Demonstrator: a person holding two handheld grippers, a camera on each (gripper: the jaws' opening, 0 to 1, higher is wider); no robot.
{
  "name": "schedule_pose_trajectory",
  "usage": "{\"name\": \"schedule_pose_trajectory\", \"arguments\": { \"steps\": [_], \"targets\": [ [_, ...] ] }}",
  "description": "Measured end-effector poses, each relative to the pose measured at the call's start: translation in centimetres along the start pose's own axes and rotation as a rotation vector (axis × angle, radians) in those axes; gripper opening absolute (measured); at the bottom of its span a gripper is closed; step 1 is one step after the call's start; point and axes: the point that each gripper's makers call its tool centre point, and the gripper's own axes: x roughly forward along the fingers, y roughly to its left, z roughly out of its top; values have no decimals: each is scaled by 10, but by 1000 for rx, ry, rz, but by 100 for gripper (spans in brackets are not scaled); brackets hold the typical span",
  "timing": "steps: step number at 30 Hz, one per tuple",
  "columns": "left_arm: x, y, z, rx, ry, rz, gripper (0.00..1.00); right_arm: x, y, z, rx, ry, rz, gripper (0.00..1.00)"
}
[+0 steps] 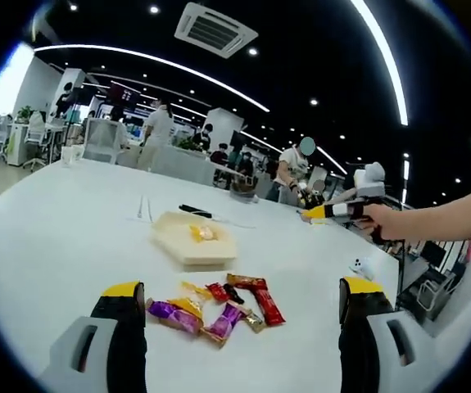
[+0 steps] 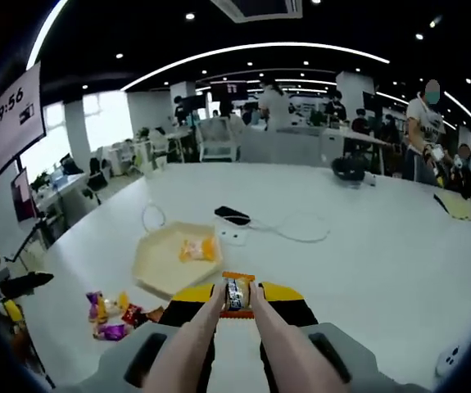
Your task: Place the target food into the container with the food tongs after gripping and lifting it, then release it inside without dropping or visibly crushing the food.
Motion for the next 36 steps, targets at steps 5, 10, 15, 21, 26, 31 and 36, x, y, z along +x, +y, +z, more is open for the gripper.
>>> {"name": "schedule_pose_trajectory", "arguments": {
  "steps": [5,10,15,21,26,31,36],
  "targets": [
    [-6,-1,-7,4,11,1,99,4,11,13,-19,-6,19,19],
    [-8,3,-8,4,16,-1,99,6,19,18,-31,-15,29,19],
    [-9,10,-6,0,11,16,99,9,25,27,-40,-19,42,19],
    [-14,15,-6,9,16,31,99,27,32,36,-45,-23,58,19],
    [-19,28,-3,-2,9,47,99,40,37,36,-52,-4,69,19],
    [-19,40,2,-16,-7,49,99,52,45,32,-55,20,87,19],
    [-18,47,10,-31,-41,54,99,62,55,32,-74,30,110,19]
  ]
}}
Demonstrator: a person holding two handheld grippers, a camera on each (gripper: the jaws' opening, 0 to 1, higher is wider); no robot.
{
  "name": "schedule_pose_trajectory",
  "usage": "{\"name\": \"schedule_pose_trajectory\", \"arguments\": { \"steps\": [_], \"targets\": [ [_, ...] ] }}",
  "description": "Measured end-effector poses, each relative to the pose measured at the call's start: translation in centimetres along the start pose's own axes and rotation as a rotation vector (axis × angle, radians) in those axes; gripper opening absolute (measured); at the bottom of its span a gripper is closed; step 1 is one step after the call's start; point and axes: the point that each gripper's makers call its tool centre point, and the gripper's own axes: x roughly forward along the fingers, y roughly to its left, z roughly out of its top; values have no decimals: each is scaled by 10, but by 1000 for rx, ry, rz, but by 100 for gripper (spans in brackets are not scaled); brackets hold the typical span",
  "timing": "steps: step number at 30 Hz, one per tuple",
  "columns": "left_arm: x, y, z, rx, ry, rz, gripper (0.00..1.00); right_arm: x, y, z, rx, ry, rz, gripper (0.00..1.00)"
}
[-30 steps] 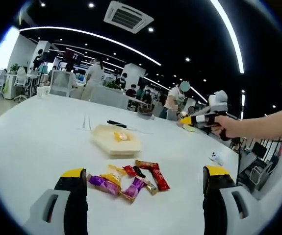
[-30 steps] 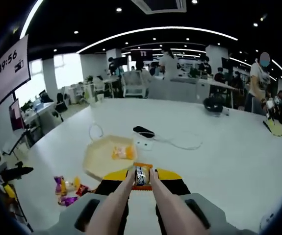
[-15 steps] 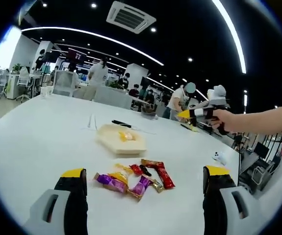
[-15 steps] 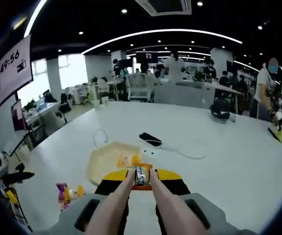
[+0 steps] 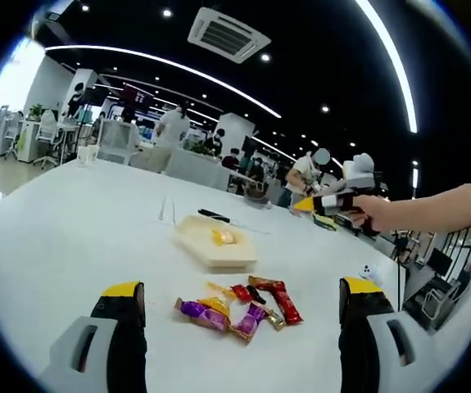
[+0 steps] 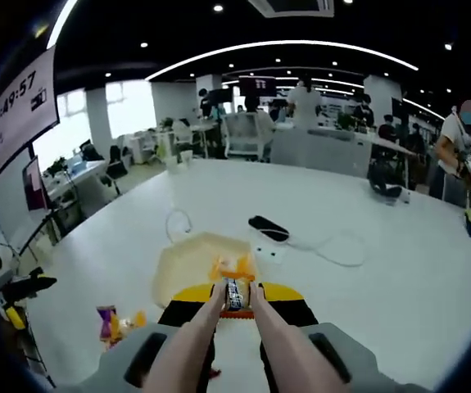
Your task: Place the target food into the container with the food tongs after gripping and lifting it, then release it inside without dropping or visibly crushing the food.
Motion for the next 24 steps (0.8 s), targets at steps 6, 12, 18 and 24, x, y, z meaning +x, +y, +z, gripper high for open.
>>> {"name": "schedule_pose_trajectory", "arguments": {
  "steps": [6,12,18,24],
  "targets": [
    [1,4,-4,15,11,18,99,8,8,9,16,-7,13,19],
    [8,-7,-15,12,37,-5,99,15,16,18,25,-29,23,19],
    [12,-23,-26,36,80,-31,99,18,20,21,19,-34,35,19],
    [6,-32,-28,24,75,-20,99,21,25,29,-16,-19,60,19]
  ]
}}
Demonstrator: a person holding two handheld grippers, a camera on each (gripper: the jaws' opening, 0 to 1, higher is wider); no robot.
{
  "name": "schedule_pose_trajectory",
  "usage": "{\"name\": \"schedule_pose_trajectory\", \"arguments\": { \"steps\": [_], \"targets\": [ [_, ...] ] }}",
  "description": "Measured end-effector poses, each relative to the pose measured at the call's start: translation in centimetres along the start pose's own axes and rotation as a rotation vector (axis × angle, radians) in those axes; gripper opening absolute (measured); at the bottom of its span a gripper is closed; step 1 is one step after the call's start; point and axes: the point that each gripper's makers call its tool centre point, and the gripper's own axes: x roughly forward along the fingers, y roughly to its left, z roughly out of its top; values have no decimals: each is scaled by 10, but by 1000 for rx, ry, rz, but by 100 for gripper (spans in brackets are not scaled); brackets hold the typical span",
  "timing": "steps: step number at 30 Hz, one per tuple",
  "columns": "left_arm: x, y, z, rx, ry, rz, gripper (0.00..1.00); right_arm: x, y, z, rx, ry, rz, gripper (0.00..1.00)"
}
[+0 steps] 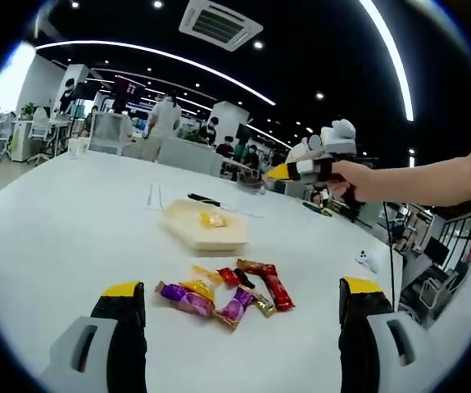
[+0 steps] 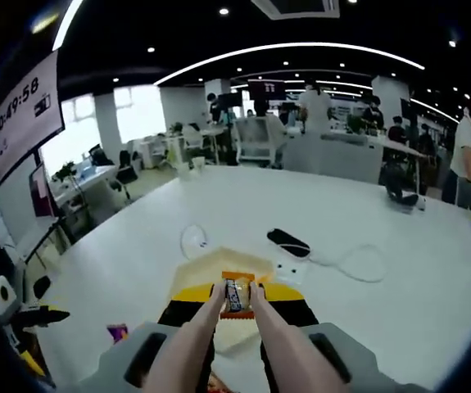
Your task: Place the target food into the container with the food tongs after gripping and lifting it, then release it inside without dropping or visibly crushing the food.
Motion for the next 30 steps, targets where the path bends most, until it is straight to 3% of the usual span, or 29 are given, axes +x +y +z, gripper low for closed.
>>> {"name": "schedule_pose_trajectory", "arguments": {
  "steps": [5,12,20,30],
  "targets": [
    [-6,-6,-6,-21,-5,5,99,-2,3,16,-42,1,14,19],
    [-7,-17,-12,-8,11,-9,99,8,12,15,-82,7,39,19],
    [-10,-5,-6,-32,-17,15,99,13,16,20,-77,13,54,20],
    [-19,12,-5,-35,-23,49,99,16,31,5,-82,42,82,20]
  ]
}}
